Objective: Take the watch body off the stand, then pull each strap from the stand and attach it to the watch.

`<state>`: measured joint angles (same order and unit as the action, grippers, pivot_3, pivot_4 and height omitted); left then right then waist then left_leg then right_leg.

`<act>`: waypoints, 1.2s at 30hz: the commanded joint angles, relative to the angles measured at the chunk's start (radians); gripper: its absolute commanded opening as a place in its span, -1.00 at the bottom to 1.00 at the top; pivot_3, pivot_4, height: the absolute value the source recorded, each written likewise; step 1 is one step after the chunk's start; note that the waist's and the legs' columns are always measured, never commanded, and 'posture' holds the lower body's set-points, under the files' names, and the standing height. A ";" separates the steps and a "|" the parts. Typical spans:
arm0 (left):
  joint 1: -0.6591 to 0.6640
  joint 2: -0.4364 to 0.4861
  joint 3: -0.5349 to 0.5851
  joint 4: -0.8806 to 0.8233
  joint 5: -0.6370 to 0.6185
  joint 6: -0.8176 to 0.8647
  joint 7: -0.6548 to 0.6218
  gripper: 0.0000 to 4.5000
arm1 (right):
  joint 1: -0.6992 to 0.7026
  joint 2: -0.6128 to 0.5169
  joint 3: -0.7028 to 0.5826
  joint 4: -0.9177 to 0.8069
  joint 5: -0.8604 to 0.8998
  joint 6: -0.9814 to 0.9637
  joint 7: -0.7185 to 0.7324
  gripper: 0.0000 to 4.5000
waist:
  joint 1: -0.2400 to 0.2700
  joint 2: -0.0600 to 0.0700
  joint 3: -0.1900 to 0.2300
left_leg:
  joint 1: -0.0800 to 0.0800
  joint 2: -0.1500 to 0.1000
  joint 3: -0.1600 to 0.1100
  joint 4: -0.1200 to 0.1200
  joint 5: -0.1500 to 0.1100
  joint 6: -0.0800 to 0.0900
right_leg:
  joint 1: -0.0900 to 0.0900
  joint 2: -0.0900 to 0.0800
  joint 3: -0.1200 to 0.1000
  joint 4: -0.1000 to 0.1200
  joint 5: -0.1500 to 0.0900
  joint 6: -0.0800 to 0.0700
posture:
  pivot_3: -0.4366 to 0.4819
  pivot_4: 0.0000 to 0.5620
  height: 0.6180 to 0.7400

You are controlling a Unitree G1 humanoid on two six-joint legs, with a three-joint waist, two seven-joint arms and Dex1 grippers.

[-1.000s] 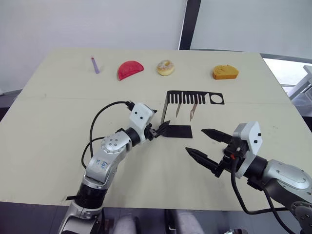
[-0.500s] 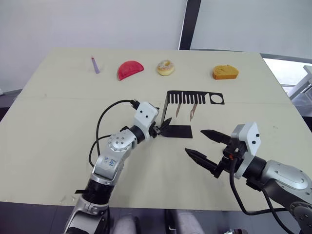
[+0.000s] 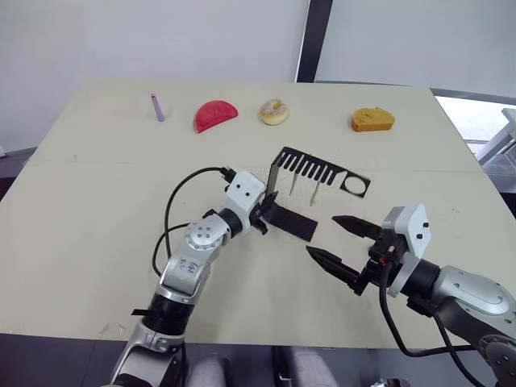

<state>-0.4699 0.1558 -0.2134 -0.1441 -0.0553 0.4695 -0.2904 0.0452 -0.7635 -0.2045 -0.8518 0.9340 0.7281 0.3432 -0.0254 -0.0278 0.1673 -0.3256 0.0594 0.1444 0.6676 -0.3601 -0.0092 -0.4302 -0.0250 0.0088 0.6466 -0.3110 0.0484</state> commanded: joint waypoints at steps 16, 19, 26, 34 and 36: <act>-0.055 -0.021 0.012 0.028 0.016 -0.032 -0.010 -0.39 | -0.003 0.004 -0.026 -0.033 -0.004 -0.001 -0.023 1.00 | 0.000 0.000 0.000 | 0.000 0.000 0.000 0.000 0.000 0.000 | 0.000 0.000 0.000 0.000 0.000 0.000 | -0.05 -0.47 0.95; -0.067 -0.016 0.018 0.048 0.019 -0.050 -0.014 -0.39 | -0.003 0.006 -0.027 -0.033 -0.005 -0.001 -0.026 1.00 | 0.000 0.000 0.000 | 0.000 0.000 0.000 0.000 0.000 0.000 | 0.000 0.000 0.000 0.000 0.000 0.000 | -0.05 -0.47 0.95; -0.054 -0.031 0.003 0.046 0.031 -0.079 -0.010 -0.98 | 0.000 0.007 -0.018 -0.050 -0.031 -0.003 -0.048 1.00 | 0.001 0.000 0.000 | 0.000 0.000 0.000 0.000 0.000 0.000 | 0.000 0.000 0.000 0.000 0.000 0.000 | -0.05 -0.47 0.95; -0.055 -0.064 0.004 0.044 0.043 -0.054 0.026 -0.98 | -0.008 0.033 0.010 -0.119 -0.037 0.037 -0.159 1.00 | 0.001 0.000 0.000 | 0.000 0.000 0.000 0.000 0.000 0.000 | 0.000 0.000 0.000 0.000 0.000 0.000 | -0.05 -0.47 0.95; -0.048 -0.073 0.002 0.039 0.046 -0.049 0.038 -0.98 | -0.017 0.053 0.020 -0.136 -0.048 0.057 -0.217 1.00 | 0.001 0.000 0.000 | 0.000 0.000 0.000 0.000 0.000 0.000 | 0.000 0.000 0.000 -0.001 0.000 0.000 | -0.05 -0.47 0.95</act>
<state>-0.5165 0.0959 -0.2071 -0.0659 -0.0194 0.4270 -0.2705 0.0412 -0.7259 -0.1848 -0.9401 0.8976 0.7762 0.1834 -0.0246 -0.0279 0.1674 -0.3260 0.0595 0.1443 0.6674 -0.3601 -0.0091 -0.4303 -0.0252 0.0086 0.6461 -0.3110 0.0485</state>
